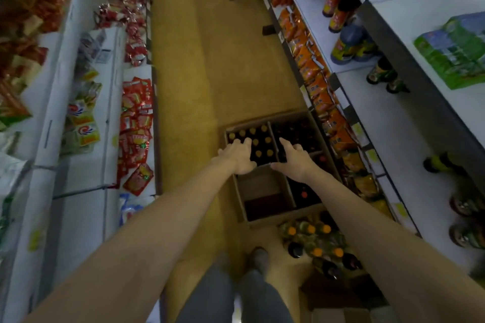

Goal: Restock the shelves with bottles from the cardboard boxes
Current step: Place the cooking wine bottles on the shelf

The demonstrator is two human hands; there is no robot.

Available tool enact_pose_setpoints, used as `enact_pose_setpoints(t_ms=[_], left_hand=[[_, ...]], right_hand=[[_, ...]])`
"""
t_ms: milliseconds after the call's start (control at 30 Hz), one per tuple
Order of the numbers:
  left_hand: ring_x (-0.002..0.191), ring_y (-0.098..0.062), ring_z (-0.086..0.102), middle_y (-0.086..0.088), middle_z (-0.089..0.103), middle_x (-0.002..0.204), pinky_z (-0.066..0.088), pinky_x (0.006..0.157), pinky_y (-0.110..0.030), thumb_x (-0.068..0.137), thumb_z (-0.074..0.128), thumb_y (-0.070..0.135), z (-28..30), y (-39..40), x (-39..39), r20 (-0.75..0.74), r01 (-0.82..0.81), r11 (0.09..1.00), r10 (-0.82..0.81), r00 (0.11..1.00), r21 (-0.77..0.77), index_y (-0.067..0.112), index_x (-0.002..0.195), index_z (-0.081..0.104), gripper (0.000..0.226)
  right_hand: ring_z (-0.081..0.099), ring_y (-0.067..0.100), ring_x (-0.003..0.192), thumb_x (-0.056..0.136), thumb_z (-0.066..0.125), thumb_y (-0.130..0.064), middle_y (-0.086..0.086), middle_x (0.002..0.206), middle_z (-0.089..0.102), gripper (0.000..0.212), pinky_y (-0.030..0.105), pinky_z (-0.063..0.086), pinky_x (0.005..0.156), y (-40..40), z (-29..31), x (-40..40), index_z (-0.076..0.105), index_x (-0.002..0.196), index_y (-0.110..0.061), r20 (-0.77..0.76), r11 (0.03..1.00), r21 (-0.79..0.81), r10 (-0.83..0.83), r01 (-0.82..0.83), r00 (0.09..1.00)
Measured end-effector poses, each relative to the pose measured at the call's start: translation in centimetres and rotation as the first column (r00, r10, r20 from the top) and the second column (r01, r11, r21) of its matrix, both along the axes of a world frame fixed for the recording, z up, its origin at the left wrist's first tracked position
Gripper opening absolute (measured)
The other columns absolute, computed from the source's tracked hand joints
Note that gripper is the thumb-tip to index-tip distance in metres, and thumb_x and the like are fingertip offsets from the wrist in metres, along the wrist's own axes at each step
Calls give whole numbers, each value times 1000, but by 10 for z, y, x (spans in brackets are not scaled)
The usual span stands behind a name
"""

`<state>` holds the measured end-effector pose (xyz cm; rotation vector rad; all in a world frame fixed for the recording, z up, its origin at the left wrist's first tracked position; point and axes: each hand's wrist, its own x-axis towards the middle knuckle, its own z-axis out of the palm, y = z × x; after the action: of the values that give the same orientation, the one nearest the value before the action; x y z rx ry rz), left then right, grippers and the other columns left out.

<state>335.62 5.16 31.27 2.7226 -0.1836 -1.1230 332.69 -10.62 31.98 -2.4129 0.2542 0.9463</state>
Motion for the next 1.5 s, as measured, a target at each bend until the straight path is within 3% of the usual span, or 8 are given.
enact_pose_setpoints(t_ms=[267, 467, 767, 1000, 1167, 1333, 1500], left_hand=[[131, -36, 34, -18, 24, 147, 41, 102, -46, 95, 54, 32, -104, -23, 48, -26, -33, 999, 33, 999, -34, 12, 149, 15, 70], [124, -38, 38, -19, 28, 143, 43, 96, -47, 95, 54, 27, -198, -40, 82, 21, 59, 998, -58, 998, -10, 12, 143, 23, 59], [123, -40, 39, -24, 28, 140, 42, 98, -46, 93, 54, 26, -329, -36, 148, -57, 232, 972, -230, 971, 24, 6, 143, 22, 62], [117, -38, 45, -21, 39, 132, 43, 85, -42, 95, 52, 30, -420, -36, 174, -123, 318, 948, -313, 942, 19, 10, 141, 23, 58], [107, -32, 54, -17, 49, 125, 44, 72, -36, 99, 44, 22, -465, -41, 181, -166, 319, 947, -311, 936, 23, 12, 148, 12, 60], [97, -35, 58, -19, 57, 114, 39, 64, -37, 101, 42, 26, -487, -43, 184, -57, 360, 932, -362, 930, -51, 10, 146, 16, 55], [89, -37, 62, -17, 63, 106, 35, 56, -36, 101, 42, 27, -495, -45, 186, 134, 534, 845, -531, 837, 12, 9, 137, 27, 43]], right_hand=[[17, 37, 143, 95, 55, -37, 12, 158, 10, 78, 48, 32, 111, -31, -93, 19, 3, 153, -26, -52, 1000, -4, -7, 6, 999], [21, 32, 143, 95, 56, -34, 10, 158, 14, 77, 44, 32, 111, -33, -182, 62, 7, 154, -24, -17, 1000, -22, 8, -8, 1000], [27, 31, 138, 97, 55, -28, 15, 153, 19, 73, 35, 31, 111, -14, -320, 120, 9, 153, -18, -47, 997, 69, -30, 33, 998], [37, 36, 129, 96, 55, -31, 19, 151, 20, 70, 42, 41, 101, -12, -409, 156, 16, 151, -15, -82, 999, -52, -13, 9, 997], [55, 37, 108, 98, 52, -24, 21, 131, 44, 41, 39, 49, 78, -5, -463, 172, 37, 133, -8, -68, 989, -148, -32, 22, 997], [57, 37, 103, 100, 46, -26, 21, 121, 52, 41, 37, 41, 67, 2, -492, 175, 29, 134, -11, -30, 972, -234, -37, 29, 999], [57, 35, 104, 99, 45, -17, 21, 123, 52, 40, 36, 37, 66, 4, -510, 177, 26, 134, -10, 18, 926, -376, 51, -41, 999]])
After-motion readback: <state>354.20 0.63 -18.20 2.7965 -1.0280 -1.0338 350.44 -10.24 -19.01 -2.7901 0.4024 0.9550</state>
